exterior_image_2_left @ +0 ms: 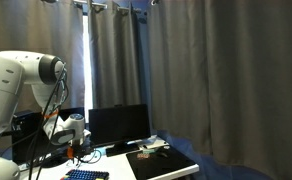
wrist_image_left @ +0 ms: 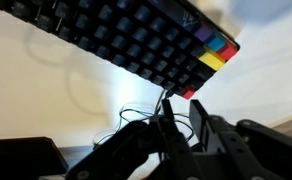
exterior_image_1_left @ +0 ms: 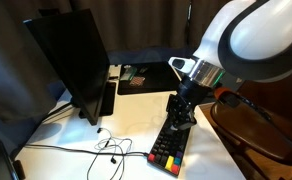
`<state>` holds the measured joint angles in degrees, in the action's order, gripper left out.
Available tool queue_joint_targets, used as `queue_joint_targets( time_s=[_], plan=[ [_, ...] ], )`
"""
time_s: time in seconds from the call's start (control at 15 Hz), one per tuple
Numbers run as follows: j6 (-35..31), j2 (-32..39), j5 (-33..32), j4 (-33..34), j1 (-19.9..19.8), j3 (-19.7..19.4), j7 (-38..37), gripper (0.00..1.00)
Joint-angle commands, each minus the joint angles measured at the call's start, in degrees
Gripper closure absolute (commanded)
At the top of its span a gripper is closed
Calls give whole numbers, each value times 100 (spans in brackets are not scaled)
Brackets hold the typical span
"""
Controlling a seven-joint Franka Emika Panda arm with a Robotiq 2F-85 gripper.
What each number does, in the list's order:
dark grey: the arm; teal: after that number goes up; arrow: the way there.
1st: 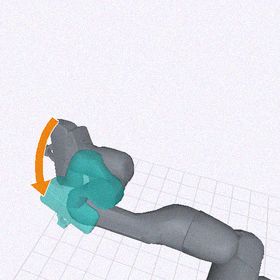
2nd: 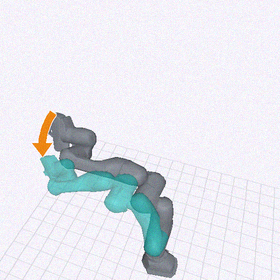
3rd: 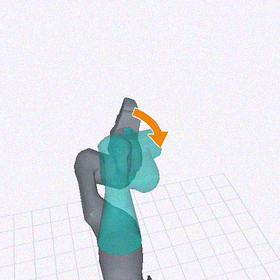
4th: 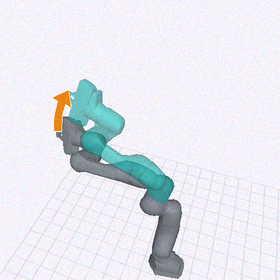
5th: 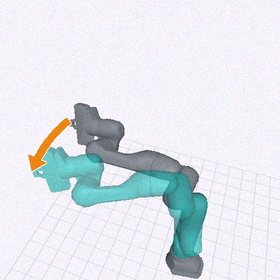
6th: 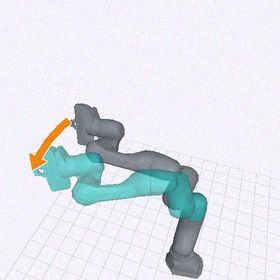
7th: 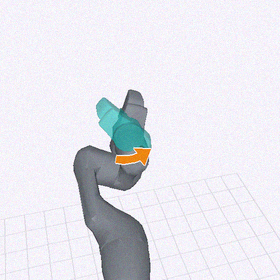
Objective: Press a button on the left side of the keyboard
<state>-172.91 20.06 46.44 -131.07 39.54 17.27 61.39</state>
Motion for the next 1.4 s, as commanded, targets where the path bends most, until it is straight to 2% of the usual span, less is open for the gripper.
queue_joint_targets(
  time_s=[0.0,0.47,1.33],
  plan=[
    [-90,447,122,350,-322,178,534,100],
    [82,858,108,534,-727,414,915,100],
    [-86,1213,90,651,-1133,853,1137,100]
  ],
)
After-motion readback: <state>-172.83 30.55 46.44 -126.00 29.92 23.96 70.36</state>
